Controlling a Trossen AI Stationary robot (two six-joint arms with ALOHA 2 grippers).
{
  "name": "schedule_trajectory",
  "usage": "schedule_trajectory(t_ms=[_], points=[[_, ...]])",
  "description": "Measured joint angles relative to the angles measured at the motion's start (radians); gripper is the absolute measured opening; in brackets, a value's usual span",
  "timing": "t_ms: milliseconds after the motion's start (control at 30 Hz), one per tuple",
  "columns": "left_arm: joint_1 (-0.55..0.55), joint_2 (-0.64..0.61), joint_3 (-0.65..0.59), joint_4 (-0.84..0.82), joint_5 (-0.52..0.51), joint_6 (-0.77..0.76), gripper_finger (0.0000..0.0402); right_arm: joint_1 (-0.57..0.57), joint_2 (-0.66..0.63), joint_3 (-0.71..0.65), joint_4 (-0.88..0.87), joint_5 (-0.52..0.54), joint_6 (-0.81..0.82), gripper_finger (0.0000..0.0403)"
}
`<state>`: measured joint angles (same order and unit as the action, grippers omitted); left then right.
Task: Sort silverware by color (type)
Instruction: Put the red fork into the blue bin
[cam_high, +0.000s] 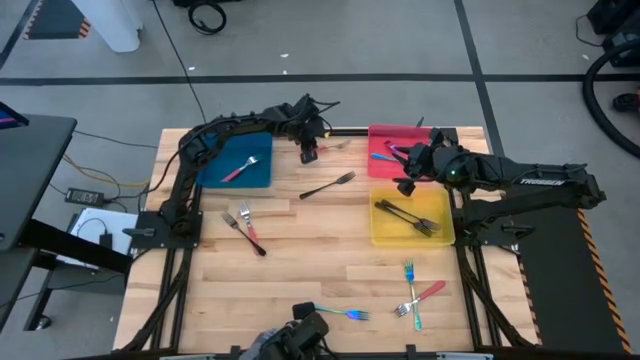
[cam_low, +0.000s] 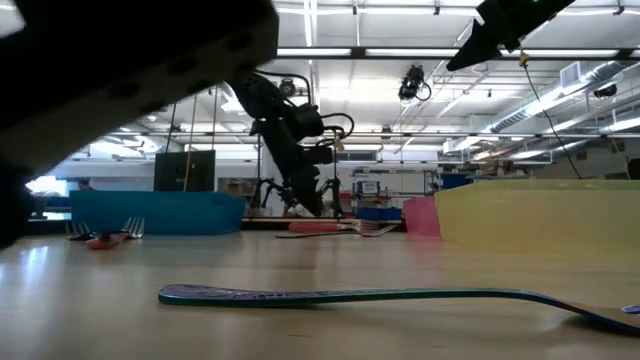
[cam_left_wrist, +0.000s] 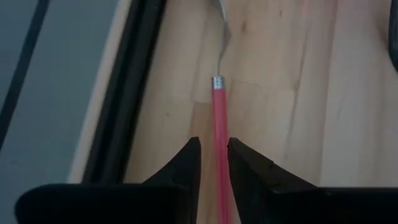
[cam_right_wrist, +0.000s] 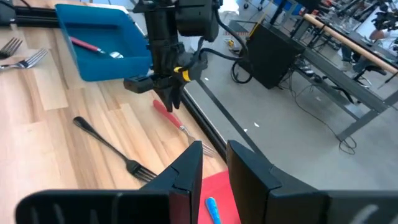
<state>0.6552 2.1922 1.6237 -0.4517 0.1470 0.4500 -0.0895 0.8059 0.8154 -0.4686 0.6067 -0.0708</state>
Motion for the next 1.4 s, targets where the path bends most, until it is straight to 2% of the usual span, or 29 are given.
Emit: schedule_trajectory(t_ms=[367, 600, 933, 1167, 1400], points=[[-0.011, 0.012, 0.001, -0.023, 0.020, 0.006, 0.0078, 0.000, 0.000, 0.000, -0.005, 0.000, 0.001, 0.0082], [-0.007, 0.021, 0.001, -0.033, -0.005, 0.003, 0.0078, 0.000, 0.000, 0.000, -0.005, 0.000, 0.016, 0.0082], [0.004, 0.033, 0.000, -0.072, 0.031, -0.014, 0.0076, 0.000, 0.001, 0.000, -0.005, -0.004, 0.017, 0.0082], [-0.007, 0.042, 0.000, -0.073, -0.024, 0.033, 0.0024, 0.000, 0.001, 0.000, -0.005, -0.006, 0.017, 0.0082], [-0.010, 0.041, 0.001, -0.077, -0.030, 0.043, 0.0021, 0.000, 0.001, 0.000, -0.005, -0.006, 0.017, 0.0082]])
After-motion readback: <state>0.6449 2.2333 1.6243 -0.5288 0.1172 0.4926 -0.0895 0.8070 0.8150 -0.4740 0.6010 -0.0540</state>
